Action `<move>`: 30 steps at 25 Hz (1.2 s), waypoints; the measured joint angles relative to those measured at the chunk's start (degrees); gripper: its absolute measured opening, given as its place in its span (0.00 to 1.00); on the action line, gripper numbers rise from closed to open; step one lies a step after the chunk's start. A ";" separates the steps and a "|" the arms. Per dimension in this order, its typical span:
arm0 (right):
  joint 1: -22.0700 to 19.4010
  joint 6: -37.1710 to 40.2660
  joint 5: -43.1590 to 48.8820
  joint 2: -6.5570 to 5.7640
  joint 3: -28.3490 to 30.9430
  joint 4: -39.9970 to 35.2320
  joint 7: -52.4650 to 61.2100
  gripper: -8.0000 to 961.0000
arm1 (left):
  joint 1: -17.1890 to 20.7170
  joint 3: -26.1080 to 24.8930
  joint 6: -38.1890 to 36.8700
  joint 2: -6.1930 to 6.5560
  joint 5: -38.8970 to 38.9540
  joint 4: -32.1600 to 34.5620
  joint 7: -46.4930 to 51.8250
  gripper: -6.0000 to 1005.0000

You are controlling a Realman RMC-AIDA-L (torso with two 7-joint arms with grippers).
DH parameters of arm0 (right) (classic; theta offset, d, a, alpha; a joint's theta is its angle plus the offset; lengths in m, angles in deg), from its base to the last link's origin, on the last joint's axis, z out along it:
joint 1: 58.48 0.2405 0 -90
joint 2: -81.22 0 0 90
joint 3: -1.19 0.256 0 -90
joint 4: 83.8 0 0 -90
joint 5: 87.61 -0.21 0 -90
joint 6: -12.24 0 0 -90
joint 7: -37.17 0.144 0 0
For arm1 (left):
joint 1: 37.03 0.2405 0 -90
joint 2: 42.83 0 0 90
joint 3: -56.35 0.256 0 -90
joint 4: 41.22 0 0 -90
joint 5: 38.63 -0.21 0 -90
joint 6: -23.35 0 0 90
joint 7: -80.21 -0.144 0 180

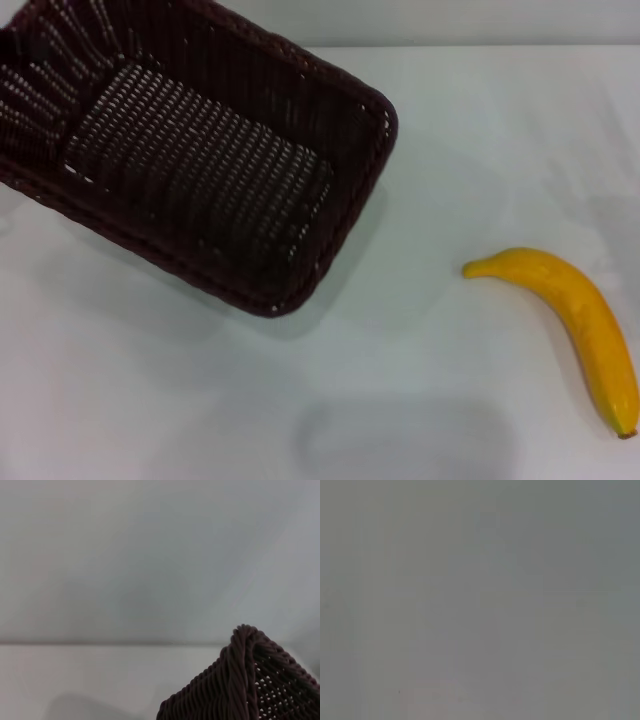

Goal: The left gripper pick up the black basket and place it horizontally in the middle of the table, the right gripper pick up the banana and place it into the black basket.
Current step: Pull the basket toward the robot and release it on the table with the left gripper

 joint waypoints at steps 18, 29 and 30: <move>1.15 0.23 0.29 -0.29 -0.25 0.67 0.00 0.88 | 8.79 -6.53 -14.83 -12.36 9.65 -1.17 -1.60 0.20; 1.81 0.36 0.10 -0.35 -0.24 0.71 -0.43 0.88 | 7.91 -5.95 -19.64 -14.67 10.38 -6.47 -3.37 0.22; 1.80 0.36 0.08 -0.36 -0.24 0.71 -0.43 0.88 | 7.86 -5.95 -20.16 -14.83 10.29 -7.02 -3.42 0.22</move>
